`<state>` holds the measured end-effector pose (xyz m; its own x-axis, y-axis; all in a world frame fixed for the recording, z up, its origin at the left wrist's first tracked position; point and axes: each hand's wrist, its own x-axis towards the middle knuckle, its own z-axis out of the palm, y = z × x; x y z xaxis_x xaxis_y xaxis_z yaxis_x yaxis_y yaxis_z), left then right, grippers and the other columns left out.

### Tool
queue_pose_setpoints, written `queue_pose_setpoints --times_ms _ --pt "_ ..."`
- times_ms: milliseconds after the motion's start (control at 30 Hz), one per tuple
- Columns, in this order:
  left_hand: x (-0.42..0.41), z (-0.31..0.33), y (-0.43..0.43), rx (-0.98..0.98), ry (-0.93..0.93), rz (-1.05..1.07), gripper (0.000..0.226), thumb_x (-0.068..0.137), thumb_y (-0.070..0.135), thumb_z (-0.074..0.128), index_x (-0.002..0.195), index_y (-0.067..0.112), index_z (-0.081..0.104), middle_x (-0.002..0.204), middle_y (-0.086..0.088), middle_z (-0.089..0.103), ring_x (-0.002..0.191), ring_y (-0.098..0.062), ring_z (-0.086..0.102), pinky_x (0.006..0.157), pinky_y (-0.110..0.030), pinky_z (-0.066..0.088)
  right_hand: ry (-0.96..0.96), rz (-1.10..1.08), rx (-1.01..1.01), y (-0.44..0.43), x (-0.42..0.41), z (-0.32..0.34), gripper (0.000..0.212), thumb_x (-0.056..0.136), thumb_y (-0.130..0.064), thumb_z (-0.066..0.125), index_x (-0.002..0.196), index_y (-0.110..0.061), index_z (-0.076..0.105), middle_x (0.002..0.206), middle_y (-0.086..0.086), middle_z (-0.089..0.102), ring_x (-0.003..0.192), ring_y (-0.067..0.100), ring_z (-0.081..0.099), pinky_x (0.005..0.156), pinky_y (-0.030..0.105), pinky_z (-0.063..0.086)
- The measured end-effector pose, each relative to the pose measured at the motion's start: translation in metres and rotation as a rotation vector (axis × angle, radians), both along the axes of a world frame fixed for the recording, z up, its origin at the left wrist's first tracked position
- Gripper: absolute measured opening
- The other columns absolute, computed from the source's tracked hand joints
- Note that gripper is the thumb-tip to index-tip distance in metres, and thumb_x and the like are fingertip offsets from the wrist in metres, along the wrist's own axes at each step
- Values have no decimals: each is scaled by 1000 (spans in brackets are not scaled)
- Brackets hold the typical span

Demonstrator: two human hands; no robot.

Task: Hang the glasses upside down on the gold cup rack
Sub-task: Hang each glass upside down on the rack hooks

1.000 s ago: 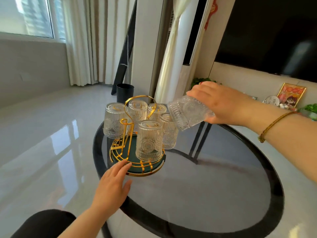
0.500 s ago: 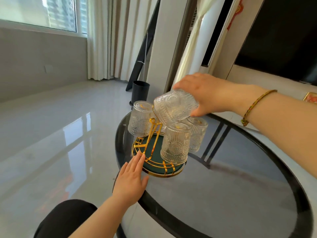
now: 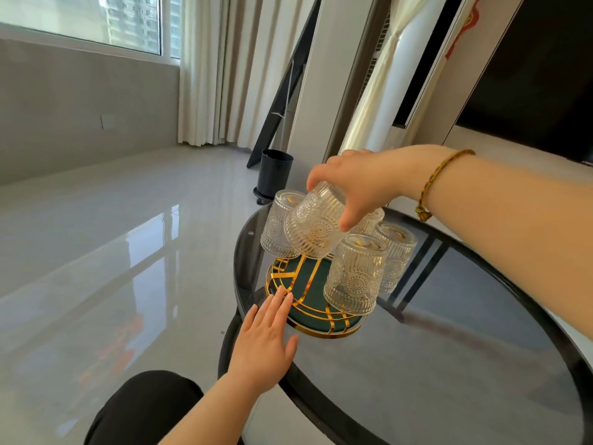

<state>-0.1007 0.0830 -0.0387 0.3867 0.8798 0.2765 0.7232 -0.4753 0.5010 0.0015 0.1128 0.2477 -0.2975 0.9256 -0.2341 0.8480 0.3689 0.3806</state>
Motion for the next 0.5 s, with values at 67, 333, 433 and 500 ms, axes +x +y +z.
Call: queue_pose_setpoints --times_ms 67,333,433,500 --pt "0 -2 1 4 -13 -2 60 92 46 27 125 39 -23 151 9 -13 138 -10 -11 106 -28 -16 45 -46 -43 4 -3 -3 75 64 -34 73 126 -27 30 121 4 46 100 20 41 83 36 41" --pt "-1 -3 1 17 -31 -11 59 92 46 26 120 41 -26 136 16 -24 126 -2 -20 105 -28 -18 192 -125 -146 11 -6 -27 73 66 -30 73 125 -21 30 111 5 50 91 20 46 75 32 41" --pt "-1 -2 0 10 -33 -9 60 91 46 26 119 41 -26 136 15 -24 133 -5 -16 106 -28 -18 163 -107 -160 12 -8 -38 73 66 -32 72 125 -21 31 123 7 49 97 20 44 83 35 42" --pt "-1 -1 0 5 -26 -8 60 91 46 26 119 41 -27 135 15 -25 137 -8 -13 106 -28 -18 141 -94 -166 12 -10 -45 73 66 -33 72 125 -20 31 124 7 49 98 20 44 83 35 42"
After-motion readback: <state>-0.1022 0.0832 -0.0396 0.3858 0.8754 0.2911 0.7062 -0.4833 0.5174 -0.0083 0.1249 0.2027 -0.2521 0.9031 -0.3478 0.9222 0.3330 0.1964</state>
